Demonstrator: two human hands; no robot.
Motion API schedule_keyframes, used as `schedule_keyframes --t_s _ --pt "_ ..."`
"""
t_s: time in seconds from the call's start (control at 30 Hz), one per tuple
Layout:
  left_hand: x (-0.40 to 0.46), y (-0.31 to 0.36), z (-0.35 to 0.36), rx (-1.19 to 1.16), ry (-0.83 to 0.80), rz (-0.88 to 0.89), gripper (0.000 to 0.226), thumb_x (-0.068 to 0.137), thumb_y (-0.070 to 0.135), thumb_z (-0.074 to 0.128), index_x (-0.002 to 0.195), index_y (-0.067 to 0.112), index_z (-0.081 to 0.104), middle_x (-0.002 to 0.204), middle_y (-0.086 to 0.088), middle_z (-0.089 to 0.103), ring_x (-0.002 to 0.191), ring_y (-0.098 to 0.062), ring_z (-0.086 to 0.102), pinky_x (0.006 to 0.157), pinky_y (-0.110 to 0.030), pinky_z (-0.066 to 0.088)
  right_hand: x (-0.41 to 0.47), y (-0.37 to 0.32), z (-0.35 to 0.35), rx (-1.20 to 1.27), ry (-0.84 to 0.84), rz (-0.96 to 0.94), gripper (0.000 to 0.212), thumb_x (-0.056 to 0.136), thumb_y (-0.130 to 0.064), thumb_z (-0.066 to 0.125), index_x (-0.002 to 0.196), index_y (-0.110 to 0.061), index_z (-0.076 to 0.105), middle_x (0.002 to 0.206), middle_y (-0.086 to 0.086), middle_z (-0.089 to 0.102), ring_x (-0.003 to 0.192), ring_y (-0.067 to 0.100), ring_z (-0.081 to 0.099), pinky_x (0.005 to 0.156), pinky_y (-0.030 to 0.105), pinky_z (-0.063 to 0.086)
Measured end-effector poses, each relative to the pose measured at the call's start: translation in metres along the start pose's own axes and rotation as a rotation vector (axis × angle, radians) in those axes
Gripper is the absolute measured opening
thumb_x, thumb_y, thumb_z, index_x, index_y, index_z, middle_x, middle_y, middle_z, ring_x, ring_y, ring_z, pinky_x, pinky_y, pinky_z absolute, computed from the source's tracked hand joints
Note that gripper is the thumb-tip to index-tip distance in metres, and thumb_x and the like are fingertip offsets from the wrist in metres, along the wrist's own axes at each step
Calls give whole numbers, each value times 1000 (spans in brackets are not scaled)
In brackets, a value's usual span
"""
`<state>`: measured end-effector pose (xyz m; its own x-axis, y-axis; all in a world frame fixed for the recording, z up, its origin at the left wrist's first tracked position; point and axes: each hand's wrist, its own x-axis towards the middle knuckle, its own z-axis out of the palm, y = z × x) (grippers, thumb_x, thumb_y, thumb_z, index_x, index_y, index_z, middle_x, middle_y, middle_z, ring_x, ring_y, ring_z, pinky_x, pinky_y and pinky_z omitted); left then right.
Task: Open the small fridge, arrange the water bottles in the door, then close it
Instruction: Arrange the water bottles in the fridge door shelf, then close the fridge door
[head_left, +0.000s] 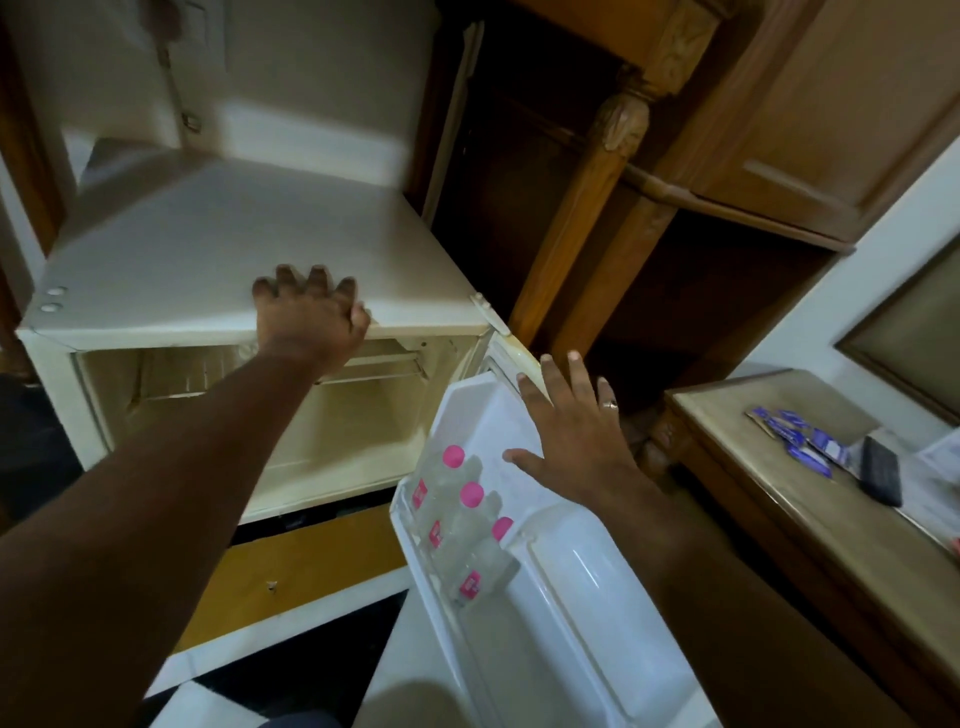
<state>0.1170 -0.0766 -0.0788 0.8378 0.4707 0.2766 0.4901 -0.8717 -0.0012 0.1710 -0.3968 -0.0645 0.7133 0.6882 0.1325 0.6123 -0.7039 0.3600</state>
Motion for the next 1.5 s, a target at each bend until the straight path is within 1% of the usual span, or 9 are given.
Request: schedule_keyframes --t_s 0.07,0.23,0.43,0.6,0.73,0.87,1.0,1.3,1.5 --pt "0 0 0 -6 -9 -3 62 97 53 22 144 20 44 144 -17 46 130 -46 41 99 -52 36 -8 8 11 76 -147 49 95 77 -80 41 150 -28 9 163 7 7 144 44 15 107 67 26" --pt "0 -3 -2 -31 -26 10 63 98 54 21 148 20 42 148 -18 44 135 -45 38 102 -52 35 -22 14 11 203 -218 34 93 77 -82 37 150 -32 10 164 1 3 133 45 32 104 64 33" --pt "3 -18 -8 -62 -117 -92 83 89 78 19 152 25 35 160 -18 28 145 -40 26 112 -51 28 -30 4 -8 342 -309 -5 102 68 -91 32 150 -34 11 164 3 1 142 43 20 110 56 29" --pt "-17 -51 -15 -4 -149 -278 104 70 95 7 143 30 41 158 -20 27 144 -44 25 110 -58 24 -26 -27 -18 600 -192 13 110 58 -98 26 150 -37 17 163 0 12 148 29 16 114 47 25" --pt "-34 -76 -16 -1 -140 -322 106 70 96 4 148 32 35 159 -19 25 145 -43 22 111 -63 22 -10 -62 -12 835 -131 48 91 72 -89 27 148 -40 21 164 -3 7 149 26 -10 117 51 9" --pt "-59 -101 -19 -58 -135 -346 102 79 90 9 158 27 22 166 -18 13 151 -40 13 119 -57 16 16 -101 -14 714 -67 -88 95 69 -90 0 149 -40 9 163 -4 -13 142 21 -34 114 59 -4" --pt "-77 -116 -27 -107 -209 -316 90 91 77 19 162 23 9 170 -12 -3 156 -32 -2 124 -49 3 45 -128 -25 620 -97 -206 81 81 -79 3 150 -37 2 162 -3 -20 138 22 -40 112 63 -7" --pt "-95 -120 -34 -252 -266 -272 102 83 86 9 162 23 2 169 -9 -15 153 -32 -19 119 -49 -11 106 -162 -35 497 -94 -296 69 93 -55 12 153 -25 1 164 1 -13 147 29 -21 113 65 -5" --pt "-92 -122 -22 -182 -138 -244 112 77 89 -1 161 17 14 170 -8 1 156 -25 -7 122 -43 -10 135 -177 -30 493 -44 -282 66 94 -51 13 153 -23 5 164 0 -6 150 27 -7 115 62 2"
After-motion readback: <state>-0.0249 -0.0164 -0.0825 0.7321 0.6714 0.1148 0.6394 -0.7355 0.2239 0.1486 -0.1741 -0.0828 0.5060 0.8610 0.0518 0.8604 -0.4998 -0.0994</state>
